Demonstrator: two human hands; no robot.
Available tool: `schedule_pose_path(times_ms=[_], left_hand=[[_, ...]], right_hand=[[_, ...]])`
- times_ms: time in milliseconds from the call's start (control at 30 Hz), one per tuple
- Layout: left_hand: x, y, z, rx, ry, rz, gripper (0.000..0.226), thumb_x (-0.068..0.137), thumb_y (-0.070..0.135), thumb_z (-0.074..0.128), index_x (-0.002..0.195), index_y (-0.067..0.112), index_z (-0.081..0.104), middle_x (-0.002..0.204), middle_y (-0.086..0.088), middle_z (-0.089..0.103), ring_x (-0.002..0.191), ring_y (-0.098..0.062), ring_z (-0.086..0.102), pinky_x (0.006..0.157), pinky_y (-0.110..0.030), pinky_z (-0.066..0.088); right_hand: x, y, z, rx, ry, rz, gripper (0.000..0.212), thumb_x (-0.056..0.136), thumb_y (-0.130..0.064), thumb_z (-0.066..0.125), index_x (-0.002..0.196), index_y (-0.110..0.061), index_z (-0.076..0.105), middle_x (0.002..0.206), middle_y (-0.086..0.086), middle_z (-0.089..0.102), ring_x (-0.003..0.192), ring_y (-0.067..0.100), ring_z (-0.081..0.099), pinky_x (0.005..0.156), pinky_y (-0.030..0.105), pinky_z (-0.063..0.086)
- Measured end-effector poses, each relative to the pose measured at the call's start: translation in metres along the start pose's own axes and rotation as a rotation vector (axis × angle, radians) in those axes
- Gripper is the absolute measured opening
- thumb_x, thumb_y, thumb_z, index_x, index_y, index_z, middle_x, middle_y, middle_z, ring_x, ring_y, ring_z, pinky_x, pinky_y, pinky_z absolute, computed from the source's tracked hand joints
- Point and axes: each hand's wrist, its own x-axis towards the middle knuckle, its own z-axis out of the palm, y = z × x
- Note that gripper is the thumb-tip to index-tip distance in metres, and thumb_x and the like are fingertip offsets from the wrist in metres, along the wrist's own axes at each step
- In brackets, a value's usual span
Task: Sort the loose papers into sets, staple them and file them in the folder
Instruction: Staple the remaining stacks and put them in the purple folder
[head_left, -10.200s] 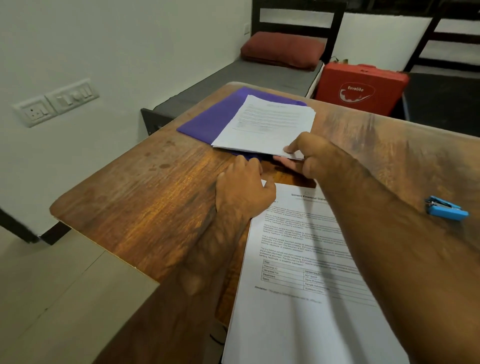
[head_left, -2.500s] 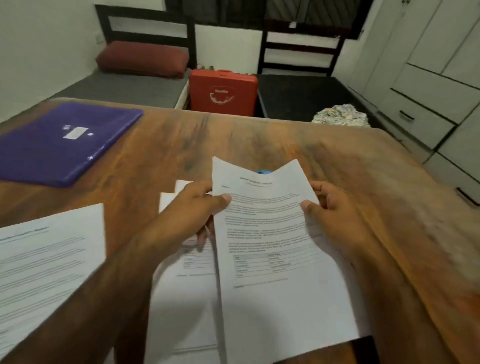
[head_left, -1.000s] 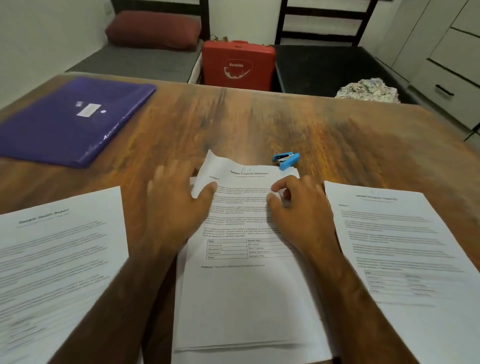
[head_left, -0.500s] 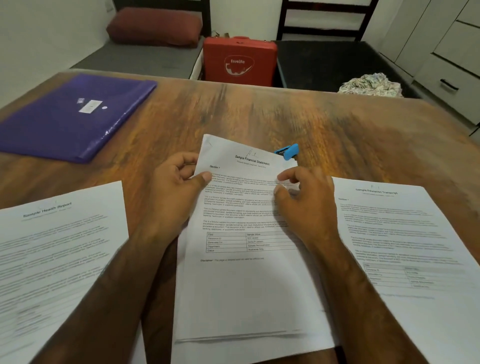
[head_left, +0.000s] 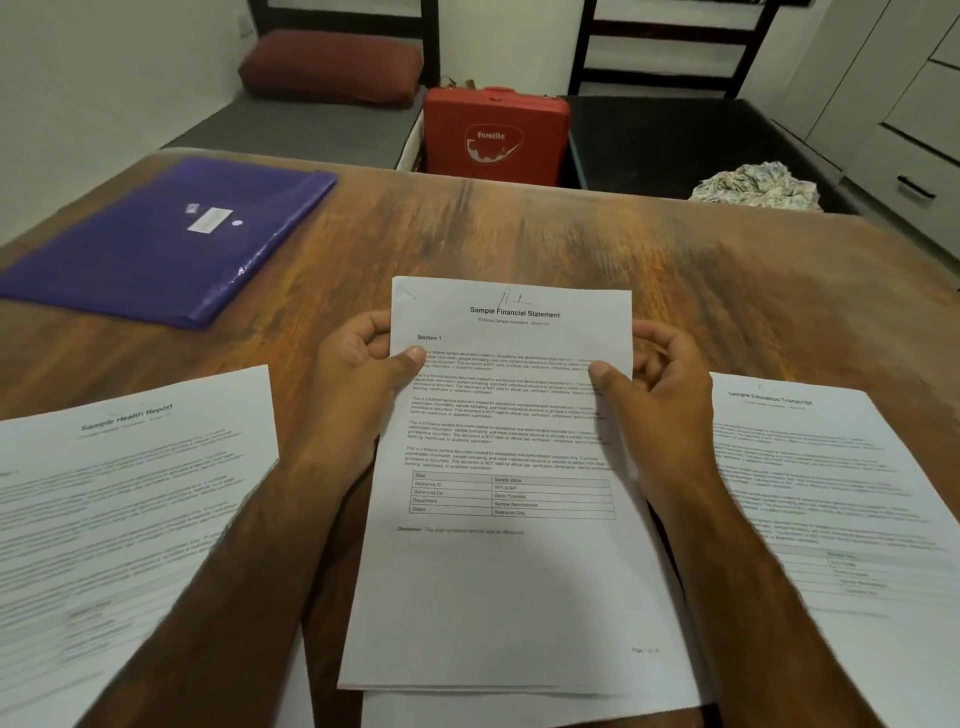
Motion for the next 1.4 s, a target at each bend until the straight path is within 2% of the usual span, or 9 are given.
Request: schedule_pose_path(times_ms=[200,400,533,667,800,900,1067,1200,1400], left_hand=[[0.0,0.0,0.0,0.002,-0.004,0.011,0.025,0.1,0.003,0.062,0.123,0.012,0.063,0.109,-0.003,0.079,0.096,-0.025,0.077,0.083,-0.046,0.062],[0.001,-0.001,0.0,-0.031,0.008,0.01,0.025,0.099,0.001,0.061,0.122,0.012,0.061,0.111,-0.002,0.078,0.097,-0.024,0.077,0.083,-0.046,0.062],[0.001,0.002,-0.003,-0.067,0.051,0.008,0.024,0.099,0.001,0.062,0.12,0.013,0.061,0.107,0.001,0.079,0.093,-0.022,0.078,0.072,-0.036,0.064],[0.0,0.01,-0.007,-0.059,0.1,-0.015,0.023,0.099,0.008,0.064,0.117,0.022,0.061,0.1,0.012,0.079,0.085,-0.014,0.078,0.059,-0.023,0.059],[-0.003,0.021,-0.02,-0.015,0.102,-0.041,0.026,0.1,0.016,0.066,0.122,0.026,0.059,0.106,0.009,0.078,0.089,-0.018,0.078,0.07,-0.035,0.064],[-0.008,0.03,-0.037,-0.026,0.095,-0.068,0.024,0.101,0.017,0.063,0.123,0.026,0.058,0.11,0.006,0.077,0.089,-0.02,0.078,0.077,-0.041,0.064],[-0.024,0.04,-0.063,-0.04,0.117,-0.124,0.018,0.104,0.013,0.057,0.117,0.026,0.06,0.107,0.004,0.077,0.081,-0.016,0.078,0.057,-0.029,0.061],[-0.036,0.037,-0.083,-0.006,0.121,-0.162,0.025,0.1,0.007,0.063,0.117,0.025,0.057,0.105,0.005,0.075,0.079,-0.015,0.078,0.055,-0.028,0.06],[-0.051,0.022,-0.096,0.107,0.14,-0.164,0.034,0.099,0.007,0.064,0.126,0.025,0.055,0.114,0.002,0.073,0.095,-0.02,0.075,0.069,-0.034,0.059]], right_hand=[[0.001,0.002,0.001,0.03,-0.009,0.01,0.05,0.09,-0.004,0.078,0.132,-0.019,0.055,0.106,-0.002,0.076,0.096,0.006,0.075,0.075,0.022,0.06],[-0.006,-0.012,-0.001,0.123,-0.058,0.031,0.039,0.096,-0.007,0.072,0.13,-0.018,0.057,0.096,-0.009,0.08,0.089,0.005,0.077,0.066,0.016,0.058],[-0.008,-0.024,-0.004,0.191,-0.229,0.131,0.03,0.097,-0.012,0.071,0.126,-0.015,0.062,0.11,-0.004,0.08,0.096,0.016,0.078,0.072,0.027,0.063],[-0.009,-0.034,-0.005,0.095,-0.357,0.169,0.016,0.1,-0.01,0.066,0.113,-0.018,0.068,0.101,-0.008,0.08,0.086,0.015,0.079,0.061,0.023,0.06],[-0.007,-0.05,-0.001,0.098,-0.413,0.2,0.015,0.101,-0.011,0.065,0.11,-0.022,0.069,0.101,-0.007,0.081,0.086,0.016,0.079,0.059,0.024,0.06],[-0.009,-0.052,0.012,0.06,-0.451,0.205,0.017,0.099,-0.015,0.068,0.115,-0.022,0.069,0.107,-0.004,0.08,0.088,0.02,0.079,0.07,0.035,0.064],[-0.028,-0.054,0.037,0.099,-0.507,0.237,0.023,0.096,-0.008,0.07,0.116,-0.019,0.068,0.106,-0.002,0.08,0.089,0.02,0.079,0.066,0.031,0.063],[-0.045,-0.055,0.055,0.061,-0.549,0.226,0.021,0.096,-0.013,0.072,0.113,-0.024,0.067,0.11,-0.004,0.079,0.091,0.02,0.078,0.074,0.035,0.063],[-0.064,-0.056,0.054,0.008,-0.595,0.253,0.017,0.099,-0.016,0.069,0.112,-0.026,0.068,0.103,-0.009,0.08,0.089,0.016,0.079,0.077,0.035,0.064]])
